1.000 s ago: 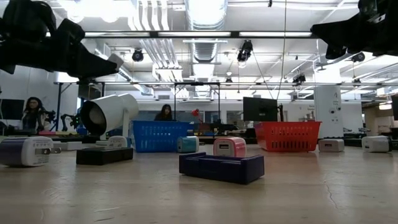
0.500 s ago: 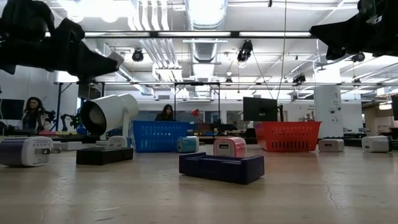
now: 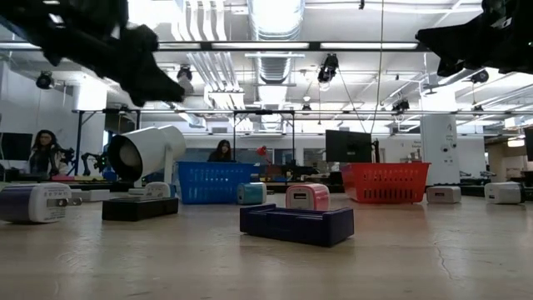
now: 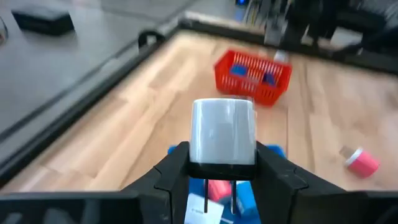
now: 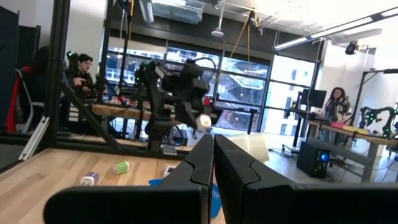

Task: Pick & Place Office items
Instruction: Put the top black and white charger adapter into the blue bin

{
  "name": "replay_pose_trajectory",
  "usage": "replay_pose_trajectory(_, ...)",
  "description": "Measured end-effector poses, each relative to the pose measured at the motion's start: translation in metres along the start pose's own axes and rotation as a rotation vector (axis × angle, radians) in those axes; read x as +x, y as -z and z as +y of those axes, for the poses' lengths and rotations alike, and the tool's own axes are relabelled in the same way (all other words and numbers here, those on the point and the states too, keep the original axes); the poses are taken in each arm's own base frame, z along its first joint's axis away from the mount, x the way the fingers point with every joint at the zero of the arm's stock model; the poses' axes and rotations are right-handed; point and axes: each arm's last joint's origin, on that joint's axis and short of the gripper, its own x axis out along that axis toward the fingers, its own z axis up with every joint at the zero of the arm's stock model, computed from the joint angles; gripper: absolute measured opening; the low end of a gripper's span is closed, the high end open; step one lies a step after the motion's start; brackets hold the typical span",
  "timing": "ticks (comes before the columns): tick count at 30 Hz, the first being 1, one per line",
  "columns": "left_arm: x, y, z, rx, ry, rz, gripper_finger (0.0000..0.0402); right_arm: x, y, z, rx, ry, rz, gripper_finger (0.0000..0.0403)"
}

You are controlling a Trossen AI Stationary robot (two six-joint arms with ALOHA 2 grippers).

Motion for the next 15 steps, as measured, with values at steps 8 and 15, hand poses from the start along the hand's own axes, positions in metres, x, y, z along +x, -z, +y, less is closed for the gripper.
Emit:
replay_pose_trajectory(8,0.054,0.017,0.003,0.027,0.027,0.198,0.0135,0.000,0.000,0.000,-0.008,0.000,0.001,0.0008)
replay_pose_trajectory(15,0.088,0.032,0.002,0.054,0.052,0.296,0.0135,0.000,0.001,0.000,-0.016,-0.001,0.004,0.0008)
